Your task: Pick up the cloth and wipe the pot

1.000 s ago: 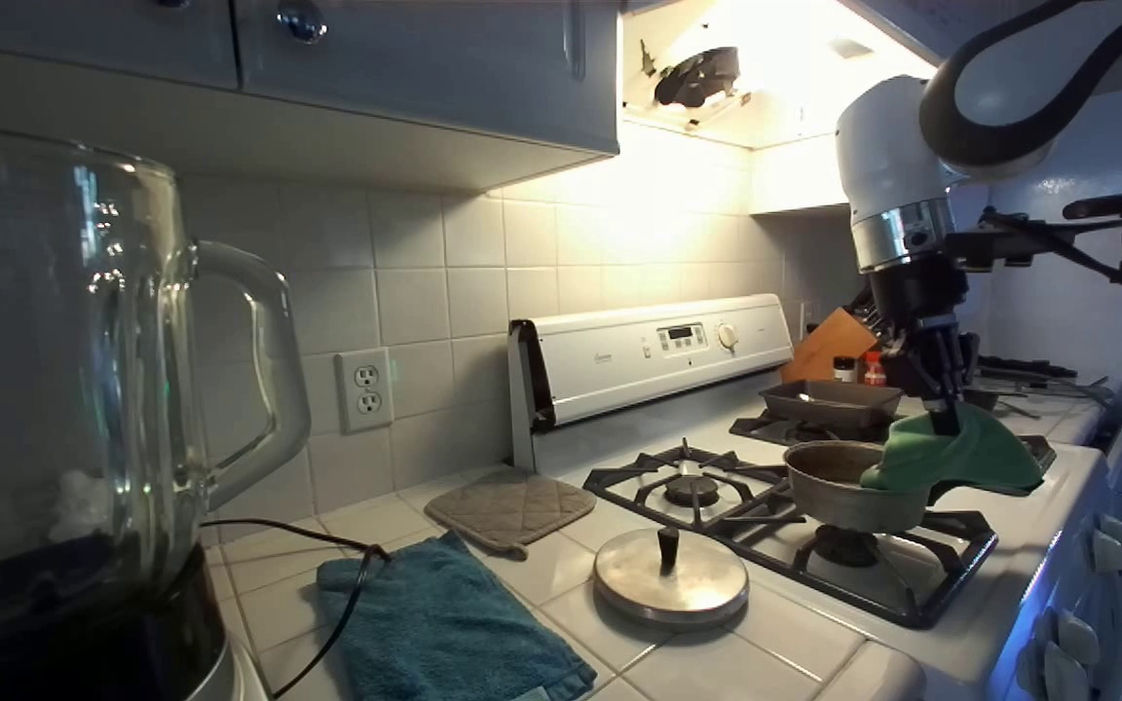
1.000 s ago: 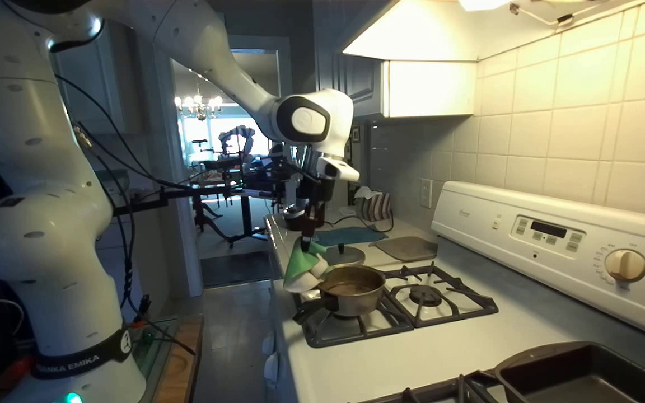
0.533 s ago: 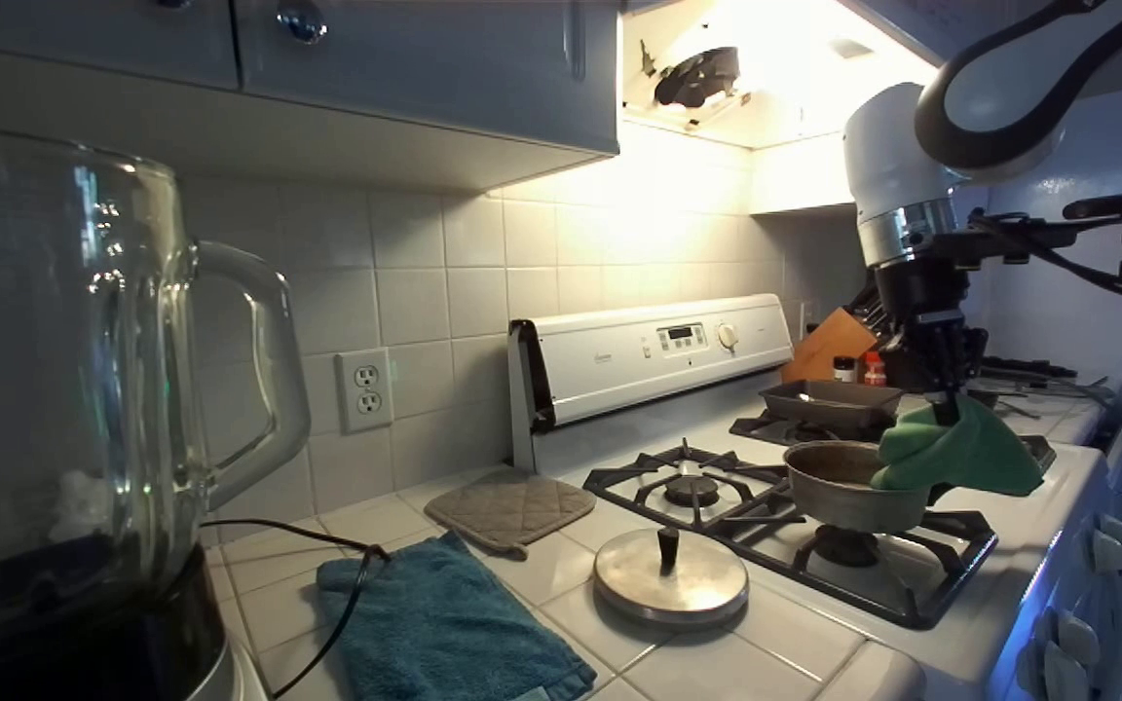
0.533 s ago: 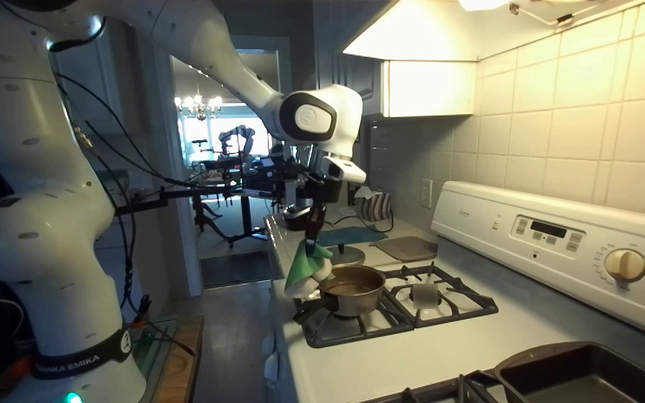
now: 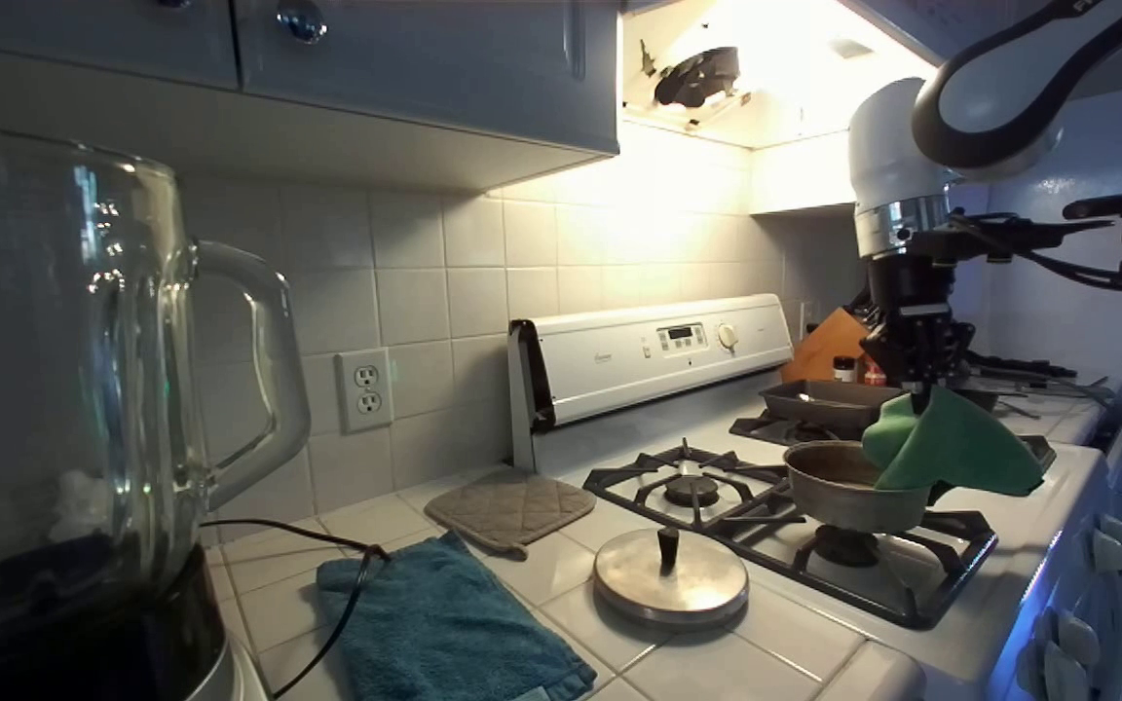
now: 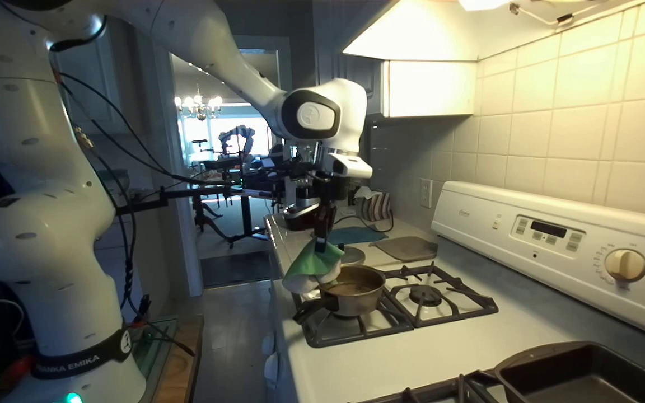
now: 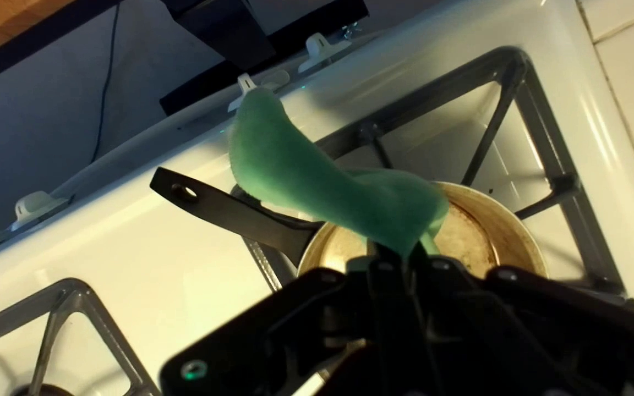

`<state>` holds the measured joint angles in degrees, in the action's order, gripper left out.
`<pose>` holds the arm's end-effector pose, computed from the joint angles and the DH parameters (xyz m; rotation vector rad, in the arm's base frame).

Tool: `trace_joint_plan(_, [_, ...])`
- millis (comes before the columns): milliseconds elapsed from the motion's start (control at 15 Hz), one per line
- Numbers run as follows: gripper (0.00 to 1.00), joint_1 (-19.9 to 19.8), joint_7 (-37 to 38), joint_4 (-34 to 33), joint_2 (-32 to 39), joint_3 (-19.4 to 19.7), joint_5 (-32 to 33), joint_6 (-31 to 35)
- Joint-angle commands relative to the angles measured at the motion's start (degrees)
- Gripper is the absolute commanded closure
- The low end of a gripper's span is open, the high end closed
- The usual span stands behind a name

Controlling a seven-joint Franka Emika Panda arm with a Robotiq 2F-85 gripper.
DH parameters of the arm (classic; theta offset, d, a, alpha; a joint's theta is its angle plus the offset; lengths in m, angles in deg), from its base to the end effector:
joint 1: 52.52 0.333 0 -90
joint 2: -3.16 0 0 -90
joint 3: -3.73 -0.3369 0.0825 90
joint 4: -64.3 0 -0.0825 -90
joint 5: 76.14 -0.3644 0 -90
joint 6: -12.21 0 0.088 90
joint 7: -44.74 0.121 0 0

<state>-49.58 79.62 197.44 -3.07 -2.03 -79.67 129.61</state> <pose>0.4474 0.0730 0.3899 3.0138 -0.7557 -0.2644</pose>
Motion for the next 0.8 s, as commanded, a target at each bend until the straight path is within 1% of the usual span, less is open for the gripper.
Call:
trace_joint_plan(0, [0.99, -0.22, 2.95, -0.23, -0.34, -0.13, 1.44, 3.02])
trace_joint_plan(400, [0.99, -0.17, 6.18, -0.56, -0.47, -0.51, 4.49, 9.67])
trace_joint_plan(733, [0.99, 1.47, 7.61, -1.14, -2.35, -3.12, 8.74, 14.66])
